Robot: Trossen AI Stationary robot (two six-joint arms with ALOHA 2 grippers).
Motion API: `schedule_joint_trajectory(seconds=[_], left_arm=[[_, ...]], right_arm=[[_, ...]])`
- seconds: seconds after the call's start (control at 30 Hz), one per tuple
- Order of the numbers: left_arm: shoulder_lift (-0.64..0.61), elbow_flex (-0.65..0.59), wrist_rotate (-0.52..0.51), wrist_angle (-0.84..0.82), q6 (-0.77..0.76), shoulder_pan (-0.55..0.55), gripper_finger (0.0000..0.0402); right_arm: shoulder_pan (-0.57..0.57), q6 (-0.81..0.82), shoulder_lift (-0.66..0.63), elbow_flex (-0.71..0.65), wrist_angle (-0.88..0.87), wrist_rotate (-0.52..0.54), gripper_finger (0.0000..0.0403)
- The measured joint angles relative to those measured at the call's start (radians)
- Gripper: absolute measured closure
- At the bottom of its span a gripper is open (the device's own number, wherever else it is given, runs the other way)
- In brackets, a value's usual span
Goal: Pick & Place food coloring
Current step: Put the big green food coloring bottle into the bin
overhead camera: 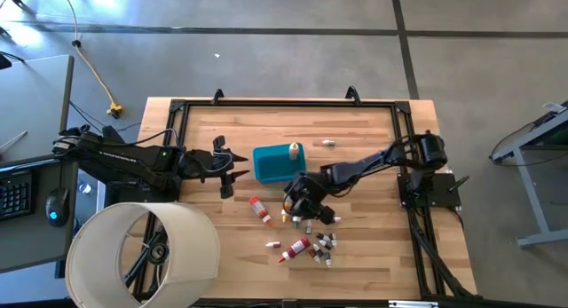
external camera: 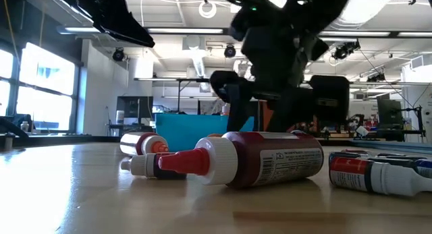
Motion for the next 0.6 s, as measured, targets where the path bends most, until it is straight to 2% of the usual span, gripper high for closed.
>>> schedule_joint_trajectory(seconds=[0.17,0.33,0.5,0.6], left_arm=[[0.0,0.0,0.026,-0.003,0.0,0.0,0.024],[0.0,0.0,0.026,-0.008,0.0,0.0,0.024],[0.0,0.0,0.026,-0.009,0.0,0.0,0.024],[0.0,0.0,0.027,-0.009,0.0,0.0,0.024]], right_arm=[[-0.002,-0.068,0.072,0.083,-0.097,0.007,0.0178],[-0.001,-0.098,0.103,0.098,-0.118,0.027,0.0212],[-0.003,0.023,0.096,0.097,-0.117,0.033,0.0257],[-0.003,0.099,0.079,0.094,-0.102,0.052,0.0269]])
